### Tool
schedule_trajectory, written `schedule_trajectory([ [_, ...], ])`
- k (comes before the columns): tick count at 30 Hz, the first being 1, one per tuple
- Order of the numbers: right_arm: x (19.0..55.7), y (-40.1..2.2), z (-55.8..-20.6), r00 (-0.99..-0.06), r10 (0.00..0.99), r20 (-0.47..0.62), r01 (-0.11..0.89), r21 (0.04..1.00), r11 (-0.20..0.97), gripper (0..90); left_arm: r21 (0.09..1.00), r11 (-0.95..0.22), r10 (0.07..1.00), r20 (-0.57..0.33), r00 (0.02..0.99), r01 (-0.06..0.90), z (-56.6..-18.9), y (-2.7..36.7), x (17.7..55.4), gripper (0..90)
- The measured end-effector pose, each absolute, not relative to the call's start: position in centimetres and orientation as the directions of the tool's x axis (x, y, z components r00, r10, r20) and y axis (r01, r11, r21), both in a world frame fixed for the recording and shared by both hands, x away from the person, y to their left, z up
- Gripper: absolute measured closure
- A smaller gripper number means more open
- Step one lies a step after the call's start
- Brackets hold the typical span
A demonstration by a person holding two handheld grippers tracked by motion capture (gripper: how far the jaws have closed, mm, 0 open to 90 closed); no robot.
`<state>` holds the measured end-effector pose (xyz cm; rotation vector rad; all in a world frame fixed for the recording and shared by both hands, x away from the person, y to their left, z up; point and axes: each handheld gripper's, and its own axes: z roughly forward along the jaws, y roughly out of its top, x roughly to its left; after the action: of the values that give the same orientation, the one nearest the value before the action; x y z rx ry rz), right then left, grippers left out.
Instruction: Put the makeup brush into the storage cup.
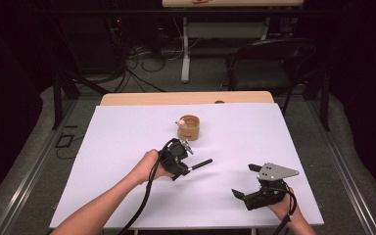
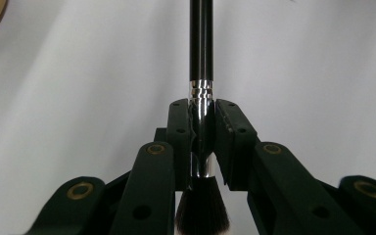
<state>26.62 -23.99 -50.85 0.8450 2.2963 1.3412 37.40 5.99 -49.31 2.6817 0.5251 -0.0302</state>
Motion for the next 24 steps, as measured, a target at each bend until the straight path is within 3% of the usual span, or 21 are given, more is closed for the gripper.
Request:
schedule_trajectory([
  [9, 27.7, -23.8, -50.9, -0.781, 0.625, 0.004, 0.322, 0.86, 0.397, 0.0, 0.38, -0.859, 0.333, -0.093, 0.938, 0.343, -49.4, 6.7, 37.1, 77.5],
  [13, 28.3, -23.5, -50.8, -0.788, 0.611, -0.075, 0.288, 0.832, 0.474, 0.0, 0.383, -0.862, 0.323, -0.088, 0.942, 0.332, -49.3, 6.8, 37.0, 77.5],
  [24, 29.1, -22.8, -50.1, -0.808, 0.589, -0.005, 0.35, 0.8, 0.487, 0.0, 0.372, -0.883, 0.278, -0.074, 0.958, 0.285, -49.3, 6.7, 36.6, 77.5],
])
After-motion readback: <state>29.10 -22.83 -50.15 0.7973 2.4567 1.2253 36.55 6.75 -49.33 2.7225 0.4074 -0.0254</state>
